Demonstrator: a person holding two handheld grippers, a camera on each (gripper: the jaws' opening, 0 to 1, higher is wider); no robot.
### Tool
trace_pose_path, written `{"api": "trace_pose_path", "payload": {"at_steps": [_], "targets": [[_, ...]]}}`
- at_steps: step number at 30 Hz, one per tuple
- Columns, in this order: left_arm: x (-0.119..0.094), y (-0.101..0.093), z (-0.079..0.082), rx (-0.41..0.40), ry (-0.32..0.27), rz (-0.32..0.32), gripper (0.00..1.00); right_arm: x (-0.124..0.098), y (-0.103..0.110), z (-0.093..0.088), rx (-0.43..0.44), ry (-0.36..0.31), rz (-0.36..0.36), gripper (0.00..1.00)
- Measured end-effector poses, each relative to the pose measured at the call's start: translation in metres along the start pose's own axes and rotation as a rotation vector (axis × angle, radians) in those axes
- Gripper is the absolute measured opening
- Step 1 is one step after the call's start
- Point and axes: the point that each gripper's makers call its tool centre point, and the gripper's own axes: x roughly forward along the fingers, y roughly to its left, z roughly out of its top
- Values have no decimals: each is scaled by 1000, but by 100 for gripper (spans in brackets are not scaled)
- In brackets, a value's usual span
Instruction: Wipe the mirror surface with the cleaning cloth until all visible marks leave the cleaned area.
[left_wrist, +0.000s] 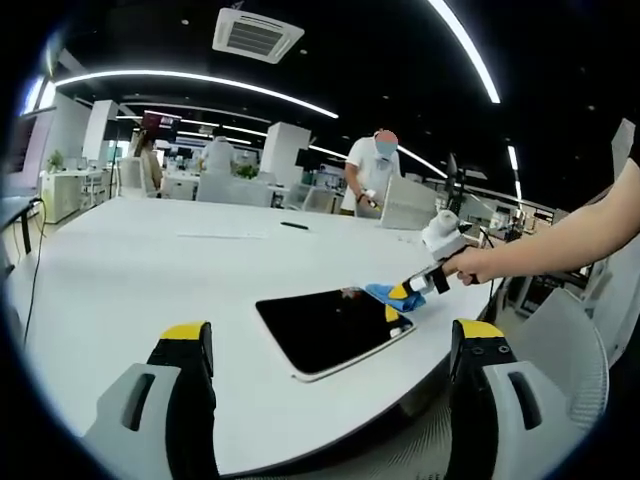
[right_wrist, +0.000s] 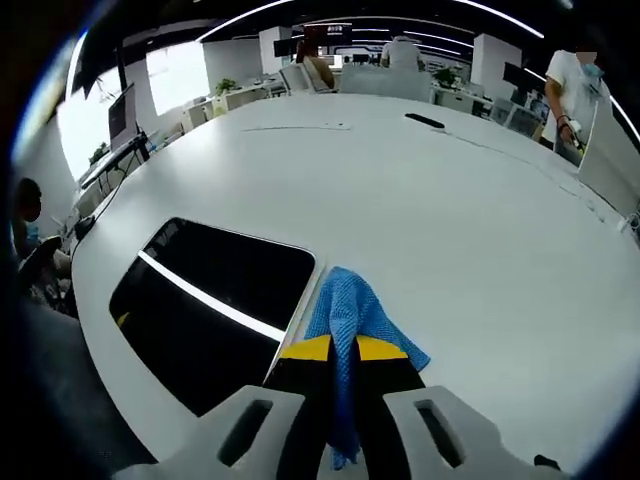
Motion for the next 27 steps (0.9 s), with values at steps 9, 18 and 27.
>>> {"api": "trace_pose_path", "payload": {"at_steps": [9,18,27], "targets": [[0,0,-1,-1,4,0,98,0,-1,2,31,-17,5,3],[0,0,-1,-2,7,-1,98,-6,5,2,67,-20,21,10],[0,0,-1,-2,6,-2,98,-17,2,14,77,-65,22,19]]}}
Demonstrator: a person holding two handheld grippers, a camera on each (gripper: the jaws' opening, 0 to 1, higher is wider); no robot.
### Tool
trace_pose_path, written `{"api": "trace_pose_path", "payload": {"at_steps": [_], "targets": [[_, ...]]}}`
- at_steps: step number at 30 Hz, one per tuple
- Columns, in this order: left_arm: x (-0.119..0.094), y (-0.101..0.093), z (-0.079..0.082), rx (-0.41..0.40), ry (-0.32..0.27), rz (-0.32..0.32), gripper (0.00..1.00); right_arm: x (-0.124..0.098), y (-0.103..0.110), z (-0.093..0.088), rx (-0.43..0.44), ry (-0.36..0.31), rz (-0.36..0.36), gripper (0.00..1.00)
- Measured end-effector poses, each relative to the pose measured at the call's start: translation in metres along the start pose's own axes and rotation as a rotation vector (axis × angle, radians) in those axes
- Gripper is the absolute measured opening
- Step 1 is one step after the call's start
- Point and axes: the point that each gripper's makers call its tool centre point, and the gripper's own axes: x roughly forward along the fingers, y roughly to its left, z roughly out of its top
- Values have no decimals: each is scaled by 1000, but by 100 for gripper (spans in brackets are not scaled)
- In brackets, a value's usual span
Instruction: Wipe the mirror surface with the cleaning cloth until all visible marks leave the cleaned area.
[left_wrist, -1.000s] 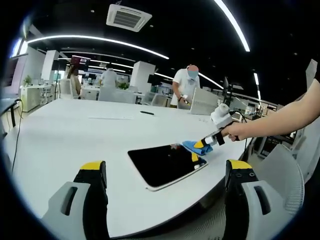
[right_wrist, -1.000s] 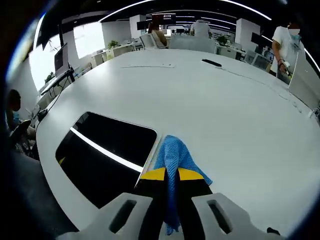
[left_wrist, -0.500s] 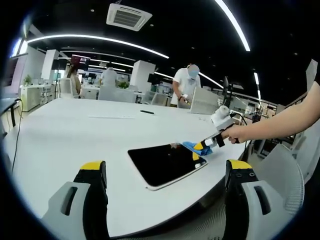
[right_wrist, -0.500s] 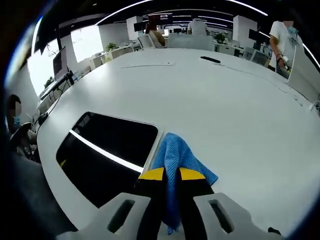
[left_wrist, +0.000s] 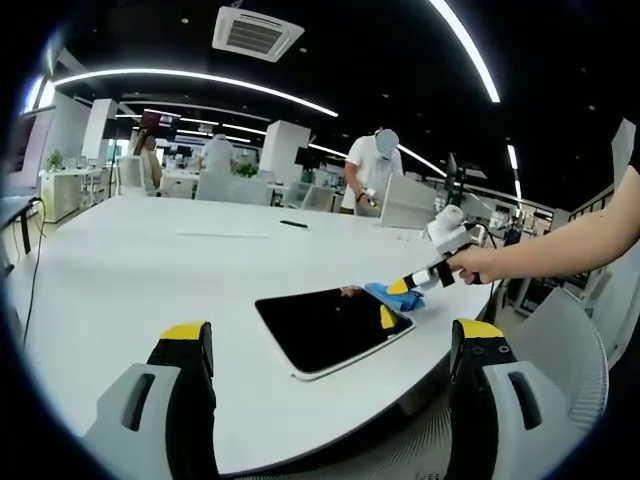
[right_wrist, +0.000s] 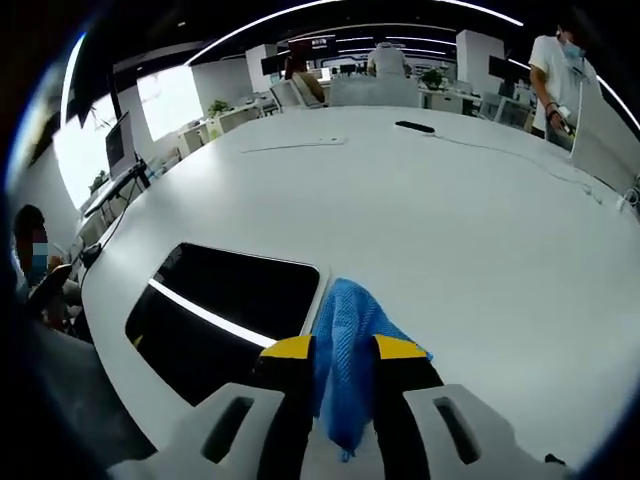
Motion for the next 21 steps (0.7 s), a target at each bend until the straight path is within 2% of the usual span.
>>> {"api": "trace_pose_path", "payload": {"at_steps": [4,10,16,21], "targets": [[0,0,0,0,-2,1,98,-11,4,7,-13,-25,13,23],[0,0,1,1,-5,0,98,-38,6,20,-43,-86,5,29],[0,0,1,2,-8,-1,98,-67,20,12,-55,-122,11,34],[0,0,2,1,-14,2,98,-83,24,4,-36,-154,16,44]]}}
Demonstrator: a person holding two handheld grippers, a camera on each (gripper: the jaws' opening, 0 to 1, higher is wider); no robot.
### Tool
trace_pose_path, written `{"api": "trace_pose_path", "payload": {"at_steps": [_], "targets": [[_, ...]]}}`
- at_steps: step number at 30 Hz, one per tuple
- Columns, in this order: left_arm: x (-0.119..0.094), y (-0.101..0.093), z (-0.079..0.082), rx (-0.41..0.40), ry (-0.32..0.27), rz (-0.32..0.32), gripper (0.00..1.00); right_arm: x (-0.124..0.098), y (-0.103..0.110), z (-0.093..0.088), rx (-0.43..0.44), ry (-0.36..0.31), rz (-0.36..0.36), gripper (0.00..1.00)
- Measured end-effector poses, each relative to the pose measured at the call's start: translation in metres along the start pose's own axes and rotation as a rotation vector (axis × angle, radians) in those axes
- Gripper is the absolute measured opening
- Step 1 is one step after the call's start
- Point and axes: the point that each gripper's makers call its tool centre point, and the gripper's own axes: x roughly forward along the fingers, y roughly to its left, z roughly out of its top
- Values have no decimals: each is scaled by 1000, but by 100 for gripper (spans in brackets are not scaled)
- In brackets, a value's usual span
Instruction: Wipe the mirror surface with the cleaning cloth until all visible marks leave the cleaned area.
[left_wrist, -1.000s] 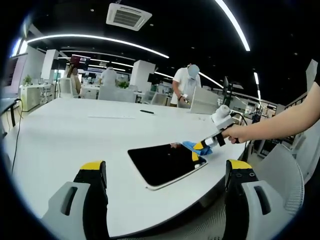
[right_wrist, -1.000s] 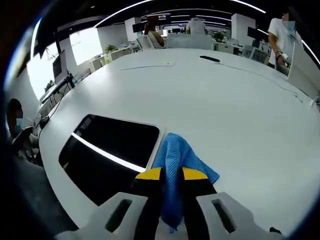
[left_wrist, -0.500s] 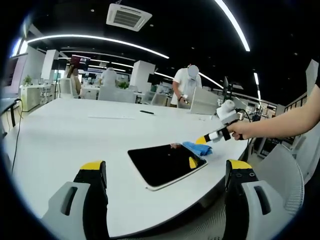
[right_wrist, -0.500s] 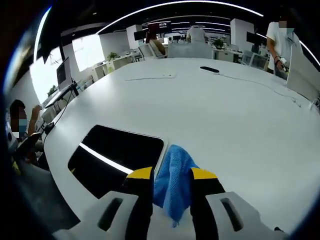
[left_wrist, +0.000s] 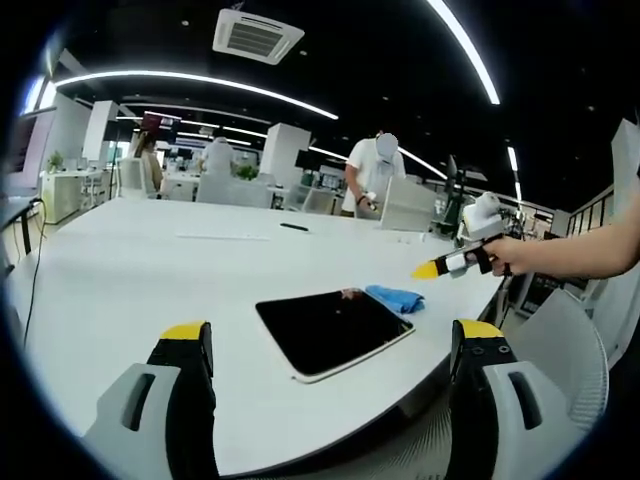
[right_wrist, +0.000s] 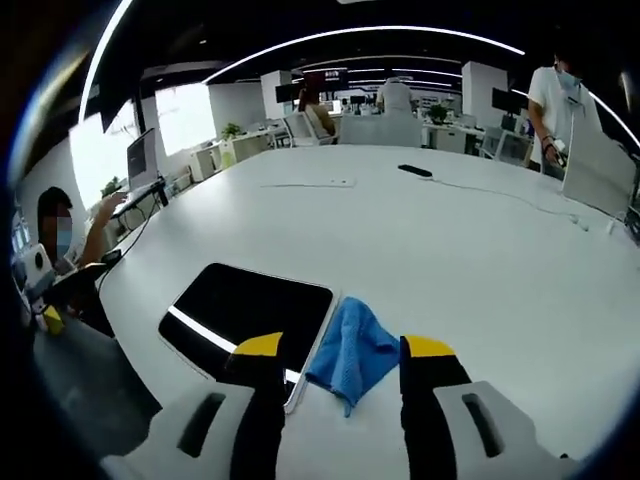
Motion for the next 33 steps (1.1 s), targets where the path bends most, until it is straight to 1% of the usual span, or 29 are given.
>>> {"api": "trace_pose_path", "payload": {"at_steps": [2,3,4,5,7,9,13,16,21,23,26,31,33], "targets": [[0,0,0,0,0,-1,98,-7,2,-2,-8,-8,-1,48],[0,0,0,0,0,-1,98,-9,3,-2,-9,-11,-2,52],[0,-1,0,1,1,-1,98,-12,2,-3,-8,-18,-7,59],[0,0,0,1,1,-2,98,-15,3,-4,-5,-22,-6,63],[0,0,0,1,1,-2,98,-22,5,-7,7,-32,1,65],[0,0,0,1,0,-2,98,-28,6,-9,1,-41,-4,69],[0,0,0,1,0,-2,98,-38,7,-13,4,-56,-7,80],[0,0,0,1,0,-2,98,-45,5,-12,-2,-80,-28,88],[0,0,0,1,0,-2,98,-56,6,-15,-9,-108,-38,94],[-1,0,0,1,0,-1,98,-59,8,-16,-6,-116,-35,95],[-1,0,0,1,0,0,98,-64,14,-16,-26,-161,-28,98],[-1,0,0,1,1,1,98,-69,19,-23,-36,-191,-44,98],[-1,1,0,2,0,4,99,-69,21,-28,-43,-192,-48,98]]}}
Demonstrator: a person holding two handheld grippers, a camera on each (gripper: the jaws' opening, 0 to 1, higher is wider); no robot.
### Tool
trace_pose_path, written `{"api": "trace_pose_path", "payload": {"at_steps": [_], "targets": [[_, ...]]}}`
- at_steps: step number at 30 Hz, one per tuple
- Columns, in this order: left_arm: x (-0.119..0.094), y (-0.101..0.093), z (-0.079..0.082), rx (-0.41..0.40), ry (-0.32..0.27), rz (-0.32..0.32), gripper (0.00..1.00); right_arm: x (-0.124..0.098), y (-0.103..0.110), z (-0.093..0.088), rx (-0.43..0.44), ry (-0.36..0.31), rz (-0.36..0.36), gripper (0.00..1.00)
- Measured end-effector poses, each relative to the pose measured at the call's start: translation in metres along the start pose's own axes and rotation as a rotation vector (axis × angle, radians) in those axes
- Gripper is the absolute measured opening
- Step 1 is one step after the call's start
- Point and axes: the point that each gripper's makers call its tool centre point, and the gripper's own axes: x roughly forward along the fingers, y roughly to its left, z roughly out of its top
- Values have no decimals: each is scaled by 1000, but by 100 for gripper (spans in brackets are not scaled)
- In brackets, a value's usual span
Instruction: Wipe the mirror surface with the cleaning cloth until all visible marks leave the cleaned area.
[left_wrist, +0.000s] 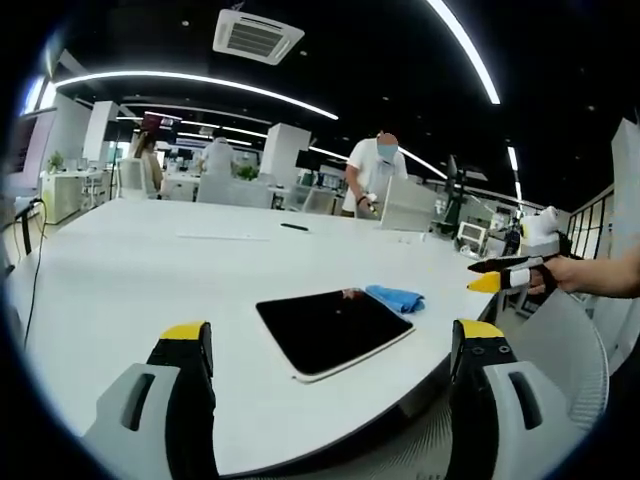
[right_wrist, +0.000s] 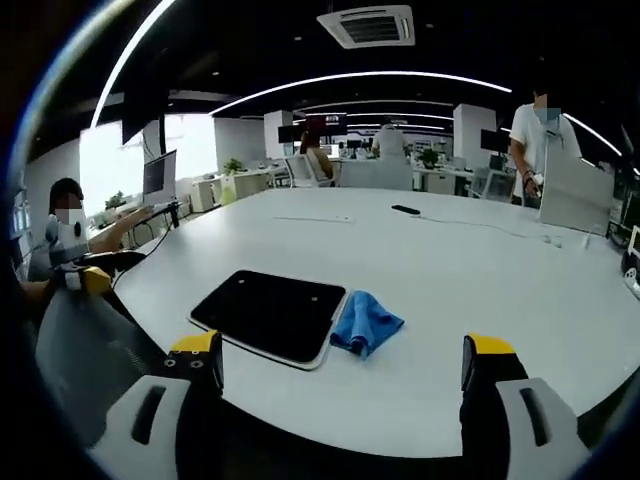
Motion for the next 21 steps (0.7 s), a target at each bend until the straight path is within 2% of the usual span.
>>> {"api": "trace_pose_path", "payload": {"at_steps": [10,15,21], "targets": [[0,0,0,-2,2,2,99,-5,-3,-8,-2,-14,-43,98],[1,0,0,2,5,-3,99,-6,-4,-11,29,-16,-46,98],[0,0,-1,-5,4,-1,99,-5,-3,-13,5,-21,-48,98]]}}
